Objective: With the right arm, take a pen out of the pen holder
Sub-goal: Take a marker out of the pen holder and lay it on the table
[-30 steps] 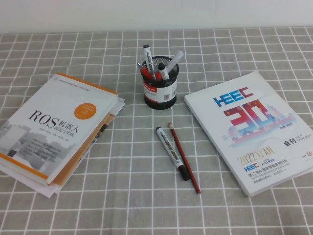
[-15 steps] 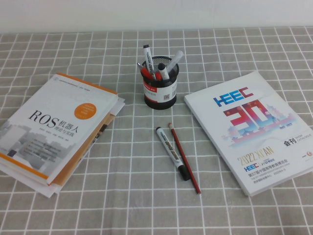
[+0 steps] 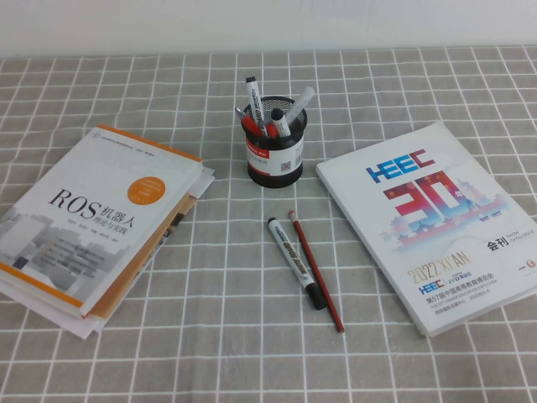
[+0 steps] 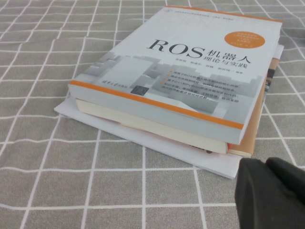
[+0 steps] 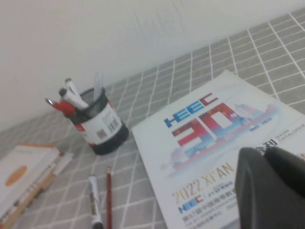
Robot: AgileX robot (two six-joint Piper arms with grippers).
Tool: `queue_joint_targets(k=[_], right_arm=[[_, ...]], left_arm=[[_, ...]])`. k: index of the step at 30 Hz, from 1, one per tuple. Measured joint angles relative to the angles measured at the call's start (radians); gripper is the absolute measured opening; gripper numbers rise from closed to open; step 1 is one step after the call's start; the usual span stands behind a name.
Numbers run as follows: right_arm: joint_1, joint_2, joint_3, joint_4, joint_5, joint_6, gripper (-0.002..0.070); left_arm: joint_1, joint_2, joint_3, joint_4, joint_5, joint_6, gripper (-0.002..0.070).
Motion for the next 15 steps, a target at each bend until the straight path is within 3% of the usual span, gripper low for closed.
queue_joint_targets(k=[9,15], right_arm=[[0.000,0.000,0.000,0.160,-0.078,0.000,-0.0013],[0.000,0.000,-0.016,0.227,-0.026,0.000,-0.0013]], left_arm=[[0.000,0.000,0.000,0.000,0.000,0.000,-0.0003],[0.000,0.000,0.000,0.000,0.000,0.000,-0.0003]])
